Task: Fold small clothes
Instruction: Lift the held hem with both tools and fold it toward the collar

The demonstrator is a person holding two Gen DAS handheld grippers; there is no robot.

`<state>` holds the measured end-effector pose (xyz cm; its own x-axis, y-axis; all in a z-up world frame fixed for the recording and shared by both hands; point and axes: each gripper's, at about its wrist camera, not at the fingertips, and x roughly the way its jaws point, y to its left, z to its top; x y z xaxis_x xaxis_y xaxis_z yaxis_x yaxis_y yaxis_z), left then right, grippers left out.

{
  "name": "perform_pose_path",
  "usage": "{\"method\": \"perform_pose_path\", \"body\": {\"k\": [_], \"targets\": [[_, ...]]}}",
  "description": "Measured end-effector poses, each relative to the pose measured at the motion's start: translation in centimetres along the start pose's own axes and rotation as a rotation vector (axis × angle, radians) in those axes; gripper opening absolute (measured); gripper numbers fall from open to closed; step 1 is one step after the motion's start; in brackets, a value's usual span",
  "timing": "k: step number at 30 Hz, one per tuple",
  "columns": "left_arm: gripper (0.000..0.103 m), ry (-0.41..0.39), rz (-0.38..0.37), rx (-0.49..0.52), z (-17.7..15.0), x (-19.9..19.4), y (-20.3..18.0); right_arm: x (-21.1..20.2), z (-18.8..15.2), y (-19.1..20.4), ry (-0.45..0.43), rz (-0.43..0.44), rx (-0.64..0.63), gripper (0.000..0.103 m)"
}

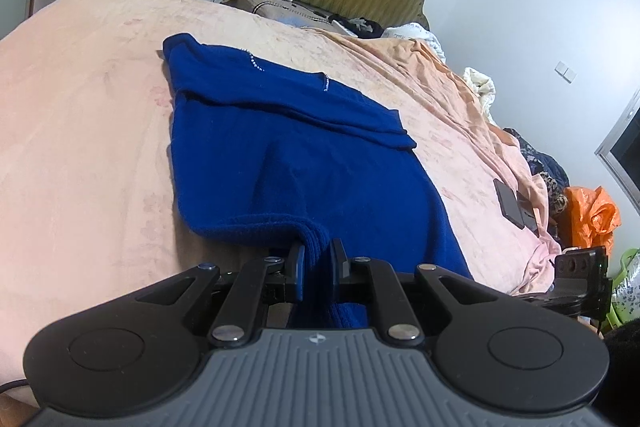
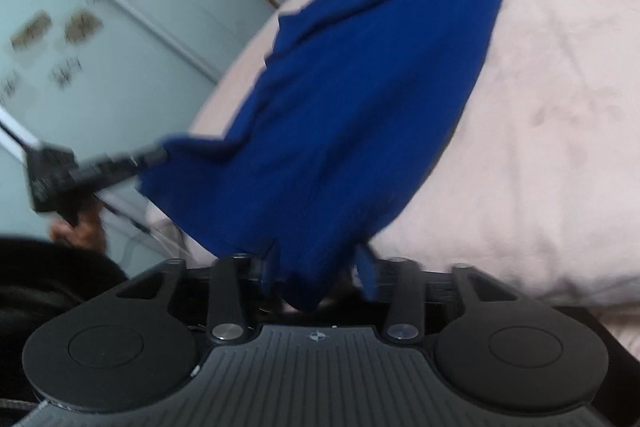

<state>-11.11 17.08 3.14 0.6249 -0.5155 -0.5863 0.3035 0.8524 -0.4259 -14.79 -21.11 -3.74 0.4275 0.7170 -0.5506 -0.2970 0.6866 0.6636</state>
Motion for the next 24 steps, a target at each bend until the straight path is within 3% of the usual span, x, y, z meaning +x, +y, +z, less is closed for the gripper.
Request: {"method": "perform_pose_path", "body": {"k": [1, 5, 8, 11, 14, 21, 24], "targets": [[0.012, -0.003, 0.003, 0.008, 0.0, -0.2, -0.1, 0.0, 0.0, 0.2, -0.008, -0.007, 0.003, 0.011], [0.012, -0.026, -0.016, 0.011, 0.1, -1.5, 0.0, -1.9, 1.2, 0.8, -0.090, 0.029, -0.013, 0.010], [0.012, -0.052, -0.060, 0.002, 0.0, -2.5, 0.3, -4.7, 2.1, 2.1, -0.160, 0.121, -0.057, 0.010], [0.012, -0.040, -0.035, -0.015, 0.6, -1.9, 0.6, -7.1, 2.8, 2.0, -0.236, 0.200, -0.059, 0.010], [0.012, -0.025, -0.028, -0.048, 2.5, -0.5, 0.9, -7.2, 4.0, 0.2, -0.302, 0.251, 0.030, 0.010], [0.012, -0.114, -0.011, -0.013, 8.8, 1.6, -0.1, -6.1, 9.4, -1.8, -0.425, 0.281, 0.108, 0.010], [0.012, -0.149, 0.030, -0.034, 11.5, 3.2, 0.0, -5.5, 12.0, -2.8, -0.487, 0.272, 0.138, 0.010]]}}
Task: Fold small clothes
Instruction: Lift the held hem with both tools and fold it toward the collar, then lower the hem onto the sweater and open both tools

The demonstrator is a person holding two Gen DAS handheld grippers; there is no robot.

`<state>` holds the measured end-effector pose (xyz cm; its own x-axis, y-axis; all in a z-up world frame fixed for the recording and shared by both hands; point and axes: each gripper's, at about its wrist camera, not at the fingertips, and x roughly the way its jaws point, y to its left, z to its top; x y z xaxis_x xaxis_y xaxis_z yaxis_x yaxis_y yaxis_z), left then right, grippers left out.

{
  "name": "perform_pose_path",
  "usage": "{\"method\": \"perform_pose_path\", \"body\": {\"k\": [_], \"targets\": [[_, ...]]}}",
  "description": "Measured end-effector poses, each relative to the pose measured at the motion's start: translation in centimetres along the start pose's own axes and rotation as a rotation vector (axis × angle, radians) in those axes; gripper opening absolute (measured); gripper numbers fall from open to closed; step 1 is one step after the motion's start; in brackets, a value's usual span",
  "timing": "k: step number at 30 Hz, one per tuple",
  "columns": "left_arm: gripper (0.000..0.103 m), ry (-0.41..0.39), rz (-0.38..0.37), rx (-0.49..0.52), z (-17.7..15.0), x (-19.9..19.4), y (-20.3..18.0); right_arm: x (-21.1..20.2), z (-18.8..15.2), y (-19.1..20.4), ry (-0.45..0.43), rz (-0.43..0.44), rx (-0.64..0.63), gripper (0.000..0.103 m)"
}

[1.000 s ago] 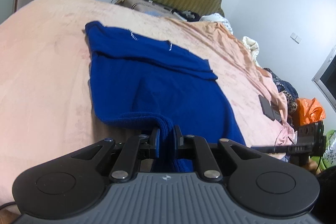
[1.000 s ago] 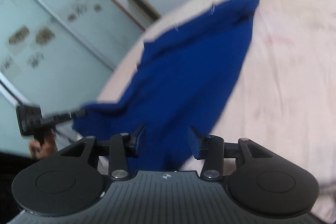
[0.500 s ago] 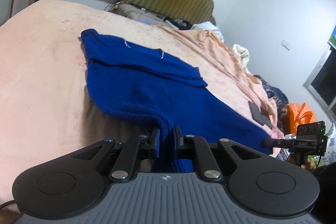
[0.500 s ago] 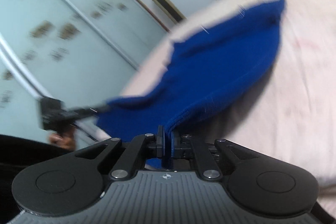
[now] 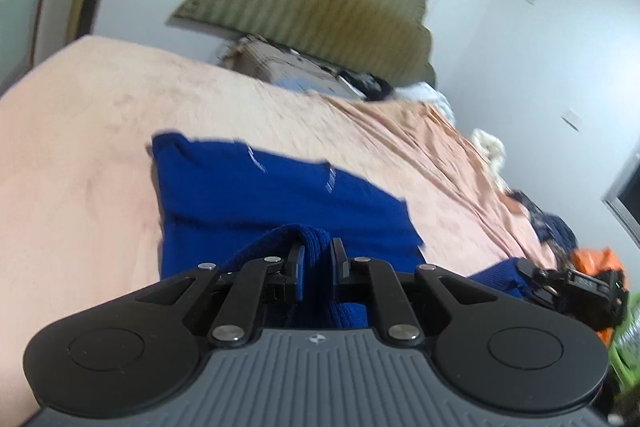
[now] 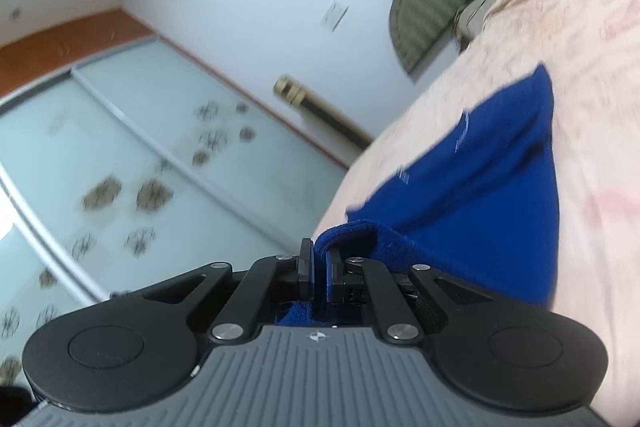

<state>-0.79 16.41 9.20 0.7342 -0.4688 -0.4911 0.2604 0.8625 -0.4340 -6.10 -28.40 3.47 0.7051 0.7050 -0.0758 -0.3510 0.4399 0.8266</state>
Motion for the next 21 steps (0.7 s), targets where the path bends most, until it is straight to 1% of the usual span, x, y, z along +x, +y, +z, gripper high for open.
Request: {"method": "perform_pose_path", "body": {"k": [3, 6, 10, 16, 18, 21], "targets": [[0.012, -0.032, 0.041, -0.024, 2.2, 2.1, 0.3, 2.0, 2.1, -1.2, -0.062, -0.014, 0.032, 0.010], [0.012, -0.059, 0.093, -0.015, 4.2, 4.5, 0.5, 3.8, 4.0, -2.8, -0.117, -0.016, 0.076, 0.010], [0.012, -0.055, 0.144, 0.018, 6.3, 8.3, 0.6, 6.6, 6.3, -5.2, -0.164, -0.047, 0.117, 0.010], [0.012, -0.019, 0.213, 0.046, 8.4, 14.1, 1.7, 11.8, 9.2, -8.6, -0.172, -0.130, 0.149, 0.010], [0.012, -0.008, 0.231, 0.042, 8.9, 15.9, 2.3, 13.1, 9.9, -9.5, -0.171, -0.158, 0.152, 0.010], [0.012, 0.028, 0.252, 0.039, 9.7, 18.7, 3.4, 15.1, 10.9, -11.1, -0.170, -0.189, 0.167, 0.010]]}}
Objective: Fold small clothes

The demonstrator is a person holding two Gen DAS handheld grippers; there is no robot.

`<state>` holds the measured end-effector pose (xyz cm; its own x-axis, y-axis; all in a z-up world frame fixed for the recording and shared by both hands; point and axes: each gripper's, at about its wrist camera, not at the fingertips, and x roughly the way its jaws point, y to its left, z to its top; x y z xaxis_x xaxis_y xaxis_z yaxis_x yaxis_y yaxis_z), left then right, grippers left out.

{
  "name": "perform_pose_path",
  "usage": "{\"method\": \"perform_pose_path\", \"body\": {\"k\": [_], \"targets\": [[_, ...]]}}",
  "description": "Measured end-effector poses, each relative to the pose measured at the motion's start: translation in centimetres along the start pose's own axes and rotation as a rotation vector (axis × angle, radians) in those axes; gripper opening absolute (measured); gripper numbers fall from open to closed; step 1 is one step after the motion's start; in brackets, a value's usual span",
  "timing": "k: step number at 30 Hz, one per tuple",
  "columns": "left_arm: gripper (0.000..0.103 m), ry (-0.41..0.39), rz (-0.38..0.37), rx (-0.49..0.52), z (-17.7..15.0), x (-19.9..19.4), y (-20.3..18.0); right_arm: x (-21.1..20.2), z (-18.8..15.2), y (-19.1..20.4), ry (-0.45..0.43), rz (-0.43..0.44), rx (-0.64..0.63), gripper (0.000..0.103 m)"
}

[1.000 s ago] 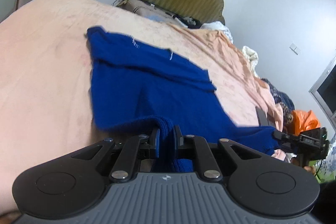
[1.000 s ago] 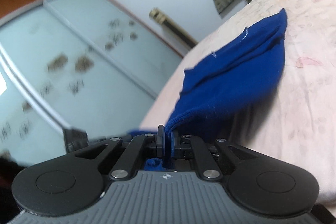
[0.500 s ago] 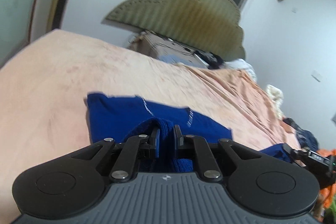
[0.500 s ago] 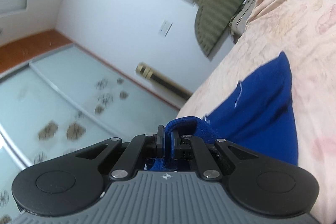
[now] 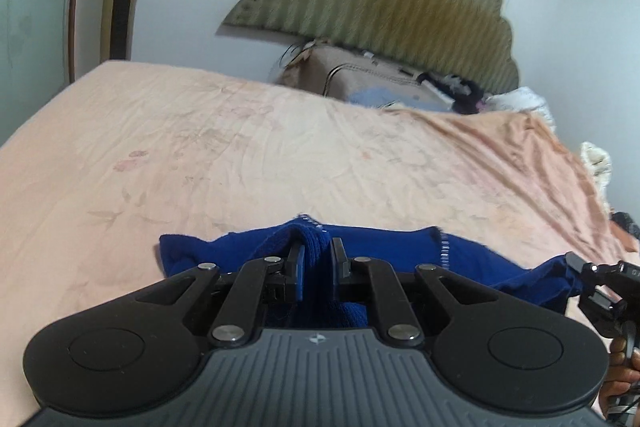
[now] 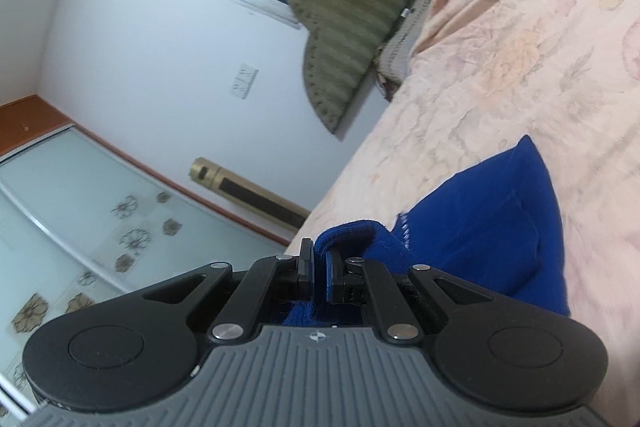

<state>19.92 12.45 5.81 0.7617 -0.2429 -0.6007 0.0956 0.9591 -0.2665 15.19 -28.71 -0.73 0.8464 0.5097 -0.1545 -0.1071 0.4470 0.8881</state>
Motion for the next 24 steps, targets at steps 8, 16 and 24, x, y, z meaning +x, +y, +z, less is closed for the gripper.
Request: {"method": "perform_pose_path", "body": {"k": [8, 16, 24], "targets": [[0.013, 0.106, 0.074, 0.030, -0.1, 6.9, 1.4, 5.6, 1.2, -3.7, 0.021, -0.136, 0.037, 0.010], [0.072, 0.057, 0.125, -0.001, 0.7, 6.1, 2.7, 8.1, 1.1, -5.1, 0.041, -0.251, 0.031, 0.031], [0.080, -0.054, 0.140, -0.051, 1.5, 1.9, 4.9, 7.2, 0.6, -2.9, -0.043, -0.300, -0.131, 0.048]]}}
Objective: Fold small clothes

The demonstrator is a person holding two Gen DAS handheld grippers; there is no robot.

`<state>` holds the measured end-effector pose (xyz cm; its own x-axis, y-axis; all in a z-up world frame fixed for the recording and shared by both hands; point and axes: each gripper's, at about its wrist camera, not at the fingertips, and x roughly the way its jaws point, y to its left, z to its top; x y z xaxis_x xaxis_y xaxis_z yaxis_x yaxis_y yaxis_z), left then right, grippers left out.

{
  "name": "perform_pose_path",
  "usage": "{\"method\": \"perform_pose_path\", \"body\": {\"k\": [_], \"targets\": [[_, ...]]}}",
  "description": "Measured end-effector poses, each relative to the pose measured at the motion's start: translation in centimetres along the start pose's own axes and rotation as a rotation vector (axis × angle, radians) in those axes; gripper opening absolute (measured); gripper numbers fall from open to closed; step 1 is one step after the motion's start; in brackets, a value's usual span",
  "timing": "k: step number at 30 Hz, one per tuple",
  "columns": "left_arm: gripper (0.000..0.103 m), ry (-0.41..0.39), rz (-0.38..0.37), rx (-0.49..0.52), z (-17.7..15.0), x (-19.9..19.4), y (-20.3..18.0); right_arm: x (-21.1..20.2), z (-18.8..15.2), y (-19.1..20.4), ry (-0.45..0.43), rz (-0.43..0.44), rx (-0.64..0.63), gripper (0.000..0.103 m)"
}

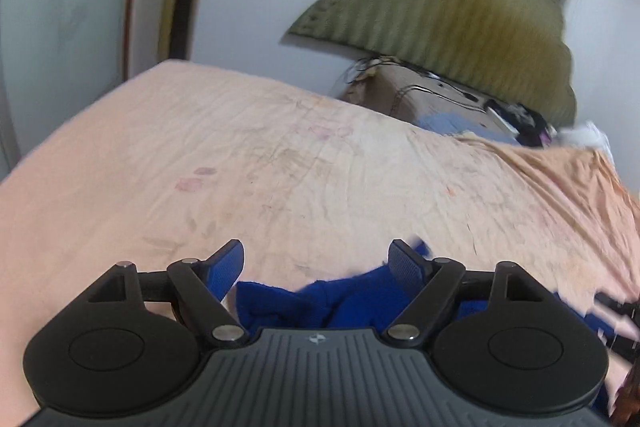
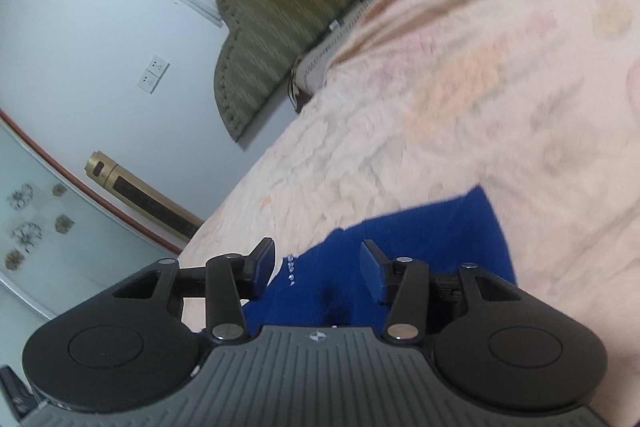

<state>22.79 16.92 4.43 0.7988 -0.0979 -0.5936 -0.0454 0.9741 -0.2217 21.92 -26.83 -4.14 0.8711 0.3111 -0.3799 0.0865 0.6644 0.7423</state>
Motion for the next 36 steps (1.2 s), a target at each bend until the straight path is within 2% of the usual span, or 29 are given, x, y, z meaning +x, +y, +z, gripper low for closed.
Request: {"method": "perform_pose_path", "body": {"k": [3, 5, 7, 8, 10, 12, 14, 17, 20, 21, 23, 25, 28, 31, 33, 36], "targets": [[0.080, 0.009, 0.008, 0.185, -1.2, -0.5, -2.0, -0.4, -0.3, 1.1, 0.012, 0.015, -0.076, 0.053], [0.080, 0.020, 0.032, 0.329, -2.7, -0.2, -3.7, 0.0, -0.8, 1.9, 0.072, 0.040, -0.134, 0.064], [0.080, 0.032, 0.103, 0.435, -4.1, 0.8, -5.0, 0.6, -1.6, 2.3, 0.138, 0.036, -0.192, 0.066], [0.079, 0.039, 0.141, 0.449, -4.5, 1.2, -5.1, 1.0, -1.8, 2.5, 0.158, 0.009, -0.222, 0.065], [0.079, 0.060, 0.203, 0.437, -4.9, 1.7, -4.6, 1.3, -2.2, 2.7, 0.145, -0.125, -0.293, 0.063], [0.079, 0.051, 0.178, 0.406, -5.3, 0.3, -3.8, 0.5, -2.1, 3.0, 0.090, -0.194, -0.337, 0.064], [0.079, 0.037, 0.122, 0.387, -6.1, -1.8, -3.2, -1.2, -2.2, 3.7, 0.044, -0.197, -0.390, 0.066], [0.079, 0.032, 0.052, 0.372, -8.2, -4.2, -2.7, -3.8, -3.3, 4.5, -0.027, -0.178, -0.543, 0.071], [0.080, -0.024, 0.039, 0.338, -10.2, -5.6, -2.1, -5.0, -4.5, 4.6, -0.077, -0.231, -0.671, 0.072], [0.080, -0.052, 0.048, 0.304, -10.7, -5.9, -1.6, -5.1, -4.7, 4.5, -0.065, -0.253, -0.671, 0.072], [0.080, -0.096, 0.034, 0.235, -11.2, -6.0, -0.5, -4.7, -4.7, 3.6, -0.012, -0.237, -0.620, 0.072], [0.080, -0.080, 0.020, 0.155, -11.1, -5.3, 0.4, -4.3, -4.9, 2.9, 0.027, -0.229, -0.583, 0.072], [0.080, -0.046, -0.015, 0.061, -10.8, -3.5, 1.3, -3.6, -5.6, 2.4, 0.024, -0.238, -0.584, 0.072], [0.080, -0.071, -0.002, 0.019, -11.0, -2.7, 1.4, -3.6, -6.0, 2.4, 0.005, -0.270, -0.588, 0.072], [0.080, -0.093, 0.038, 0.014, -11.0, -2.5, 1.2, -3.6, -6.3, 2.4, 0.001, -0.274, -0.592, 0.074], [0.080, -0.080, 0.055, 0.023, -10.9, -1.5, 1.2, -3.4, -6.6, 2.8, 0.005, -0.274, -0.633, 0.081]]}}
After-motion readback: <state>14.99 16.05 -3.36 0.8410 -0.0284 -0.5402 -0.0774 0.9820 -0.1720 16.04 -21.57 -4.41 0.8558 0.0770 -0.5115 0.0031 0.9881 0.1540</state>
